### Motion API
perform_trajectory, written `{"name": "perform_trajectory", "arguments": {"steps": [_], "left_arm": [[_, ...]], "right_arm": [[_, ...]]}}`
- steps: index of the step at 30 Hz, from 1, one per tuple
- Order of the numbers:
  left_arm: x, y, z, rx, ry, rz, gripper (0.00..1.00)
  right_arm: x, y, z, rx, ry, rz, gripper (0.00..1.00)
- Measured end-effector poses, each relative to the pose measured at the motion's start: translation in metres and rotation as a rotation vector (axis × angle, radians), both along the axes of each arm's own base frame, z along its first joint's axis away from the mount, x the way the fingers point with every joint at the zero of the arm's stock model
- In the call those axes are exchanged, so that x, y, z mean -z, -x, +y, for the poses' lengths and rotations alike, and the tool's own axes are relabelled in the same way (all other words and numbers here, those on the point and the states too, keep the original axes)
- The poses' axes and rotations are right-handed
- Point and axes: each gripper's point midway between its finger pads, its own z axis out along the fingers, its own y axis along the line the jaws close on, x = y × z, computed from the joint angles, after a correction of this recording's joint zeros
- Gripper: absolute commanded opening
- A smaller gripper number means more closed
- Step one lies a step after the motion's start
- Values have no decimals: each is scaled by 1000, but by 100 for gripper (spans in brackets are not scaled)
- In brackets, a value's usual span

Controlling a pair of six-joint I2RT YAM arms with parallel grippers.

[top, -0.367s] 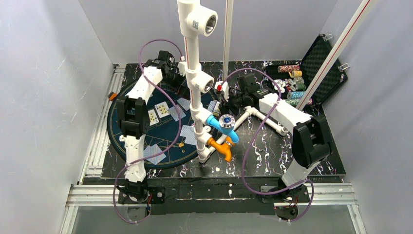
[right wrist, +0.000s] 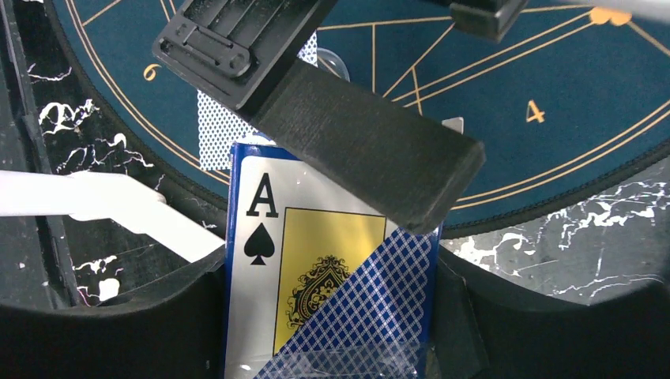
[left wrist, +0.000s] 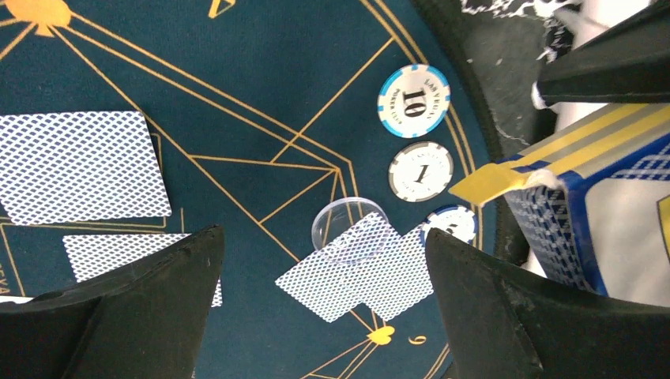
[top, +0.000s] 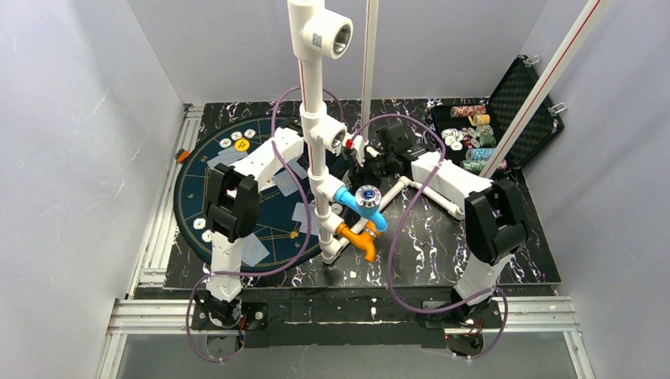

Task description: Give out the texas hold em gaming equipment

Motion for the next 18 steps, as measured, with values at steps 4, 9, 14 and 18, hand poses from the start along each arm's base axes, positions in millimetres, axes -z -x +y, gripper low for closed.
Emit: {"name": "perform_trajectory", "arguments": {"steps": [4,9,14,18], "left_arm": [[10,2,8,-21,-25,10,98],[-19,-11,21,-161,243,129,90],[-73,-46,58,-340,564,179,80],[-102,-41,39,-345,736,290,80]], "right_arm": [[11,3,1,-5,17,25,1],[4,-5,9,-21,-17,-36,1],[-2,-10,15,-31,-43,-73,1],[-6,-14,18,-30,-61,-96,1]]}}
